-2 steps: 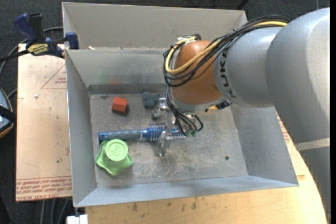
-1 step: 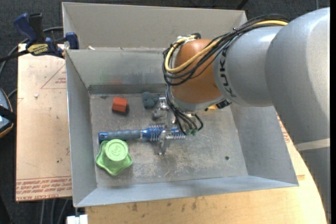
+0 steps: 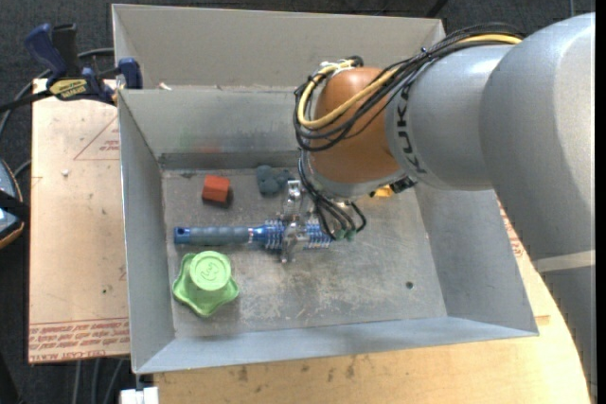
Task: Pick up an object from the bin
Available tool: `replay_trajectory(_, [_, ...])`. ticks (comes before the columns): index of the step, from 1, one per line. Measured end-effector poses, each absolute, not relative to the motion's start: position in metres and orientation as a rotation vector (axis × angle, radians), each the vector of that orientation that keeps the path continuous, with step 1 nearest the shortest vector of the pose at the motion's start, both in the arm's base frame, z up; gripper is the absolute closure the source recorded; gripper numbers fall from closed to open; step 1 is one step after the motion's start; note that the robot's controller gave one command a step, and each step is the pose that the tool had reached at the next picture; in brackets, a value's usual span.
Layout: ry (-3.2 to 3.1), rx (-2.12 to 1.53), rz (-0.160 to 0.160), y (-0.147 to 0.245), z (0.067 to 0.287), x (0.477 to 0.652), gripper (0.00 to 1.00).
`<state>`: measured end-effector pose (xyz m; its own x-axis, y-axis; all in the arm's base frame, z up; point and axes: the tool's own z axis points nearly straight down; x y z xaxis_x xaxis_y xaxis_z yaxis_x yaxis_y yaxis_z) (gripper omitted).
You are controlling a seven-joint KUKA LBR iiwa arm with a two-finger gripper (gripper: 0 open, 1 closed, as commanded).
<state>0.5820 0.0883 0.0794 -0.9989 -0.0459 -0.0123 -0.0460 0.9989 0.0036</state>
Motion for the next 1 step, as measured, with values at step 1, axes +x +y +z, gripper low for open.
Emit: replay_trajectory(1, [3.132,-0.070,0.003,0.0886,0.1797,0.5839,1.00])
